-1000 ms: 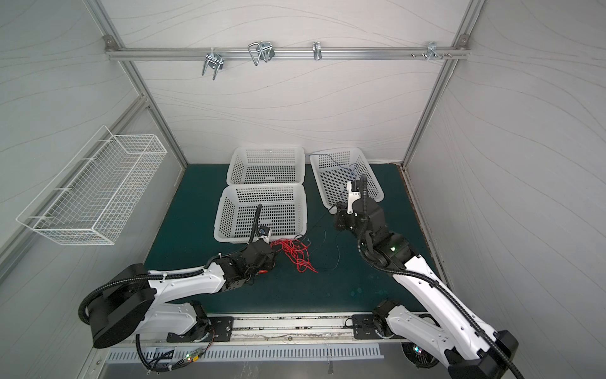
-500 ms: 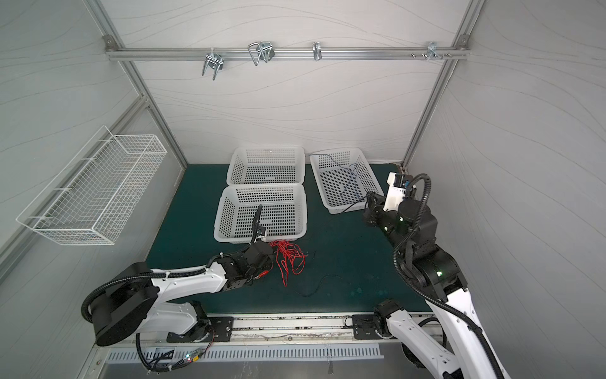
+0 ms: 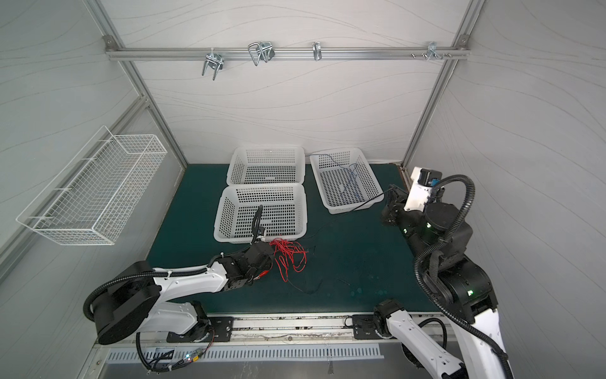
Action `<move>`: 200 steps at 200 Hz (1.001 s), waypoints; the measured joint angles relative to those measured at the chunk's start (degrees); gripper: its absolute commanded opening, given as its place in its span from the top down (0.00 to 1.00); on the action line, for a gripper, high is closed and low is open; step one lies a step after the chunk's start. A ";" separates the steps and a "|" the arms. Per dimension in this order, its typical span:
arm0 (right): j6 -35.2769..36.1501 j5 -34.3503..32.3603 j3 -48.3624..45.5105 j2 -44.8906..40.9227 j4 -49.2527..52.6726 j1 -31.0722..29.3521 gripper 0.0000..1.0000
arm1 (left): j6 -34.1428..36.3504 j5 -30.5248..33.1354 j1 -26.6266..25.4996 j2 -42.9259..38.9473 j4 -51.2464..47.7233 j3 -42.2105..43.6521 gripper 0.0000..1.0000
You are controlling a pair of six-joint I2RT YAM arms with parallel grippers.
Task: Untangle the cables
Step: 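Lift the black wire high away from the bundle with the right gripper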
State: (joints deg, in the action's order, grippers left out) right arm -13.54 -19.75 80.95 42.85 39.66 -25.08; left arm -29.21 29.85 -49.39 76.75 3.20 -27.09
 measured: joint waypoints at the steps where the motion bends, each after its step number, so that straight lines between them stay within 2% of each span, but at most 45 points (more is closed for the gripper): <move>1: 0.09 -0.07 0.13 0.07 0.00 0.00 1.00 | -0.02 0.00 0.00 0.00 0.00 0.00 1.00; 147: 13.55 -4.94 19.43 9.86 -0.20 0.09 1.00 | -1.79 1.36 0.00 0.15 -1.29 0.00 1.00; 200: 15.43 -4.09 22.99 11.82 -0.26 0.11 1.00 | -2.43 1.64 0.00 0.66 -2.29 0.00 1.00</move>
State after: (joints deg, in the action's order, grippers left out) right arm 1.89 -23.83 103.94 54.68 39.40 -24.97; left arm -31.64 31.48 -49.39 77.41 0.91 -27.09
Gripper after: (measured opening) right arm 0.055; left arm 0.048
